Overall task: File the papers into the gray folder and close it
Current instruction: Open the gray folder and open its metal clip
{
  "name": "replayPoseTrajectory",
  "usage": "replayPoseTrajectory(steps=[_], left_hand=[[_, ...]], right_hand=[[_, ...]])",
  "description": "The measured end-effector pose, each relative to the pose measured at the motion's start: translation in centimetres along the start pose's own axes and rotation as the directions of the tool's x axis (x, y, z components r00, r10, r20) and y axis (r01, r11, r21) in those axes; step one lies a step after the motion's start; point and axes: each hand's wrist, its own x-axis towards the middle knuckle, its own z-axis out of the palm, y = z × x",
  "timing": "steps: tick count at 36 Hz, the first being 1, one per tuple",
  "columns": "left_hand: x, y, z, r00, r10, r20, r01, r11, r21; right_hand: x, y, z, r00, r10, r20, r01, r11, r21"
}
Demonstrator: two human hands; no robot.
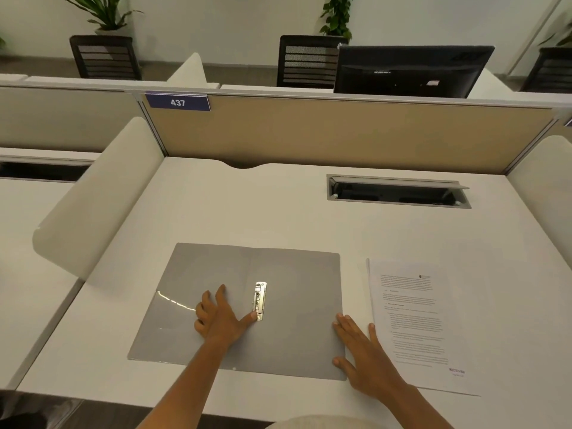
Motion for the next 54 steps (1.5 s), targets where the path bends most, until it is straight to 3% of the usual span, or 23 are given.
replayPoseTrajectory(steps=[25, 40, 43, 48, 54], left_hand=[[0.1, 0.2, 0.5, 1.0, -0.005, 0.007, 0.004, 0.999, 0.038], [1.1, 0.0, -1.3, 0.994, 0.011, 0.105, 0.008, 0.983, -0.183], [1.2, -0.2, -1.6, 0.997, 0.07, 0.039, -0.062, 0.985, -0.164], [0.8, -0.8, -1.0, 0.947, 0.318, -0.053, -0.322, 0.939, -0.119], [-0.2, -0.6, -0.9, 0.893, 0.444, -0.072, -0.449, 0.88, -0.155]], right_hand=[[-0.1, -0.2, -0.3, 1.0, 0.009, -0.006, -0.009, 1.0, -0.001], [-0.1, -0.1, -0.2, 1.0, 0.008, -0.003, -0.008, 1.0, -0.001], [0.0, 0.0, -0.1, 1.0, 0.01, -0.003, -0.01, 1.0, 0.013], [0.0, 0.0, 0.1, 1.0, 0.011, -0.01, -0.01, 1.0, 0.011], [-0.1, -0.2, -0.2, 1.0, 0.011, -0.009, -0.011, 1.0, 0.019]])
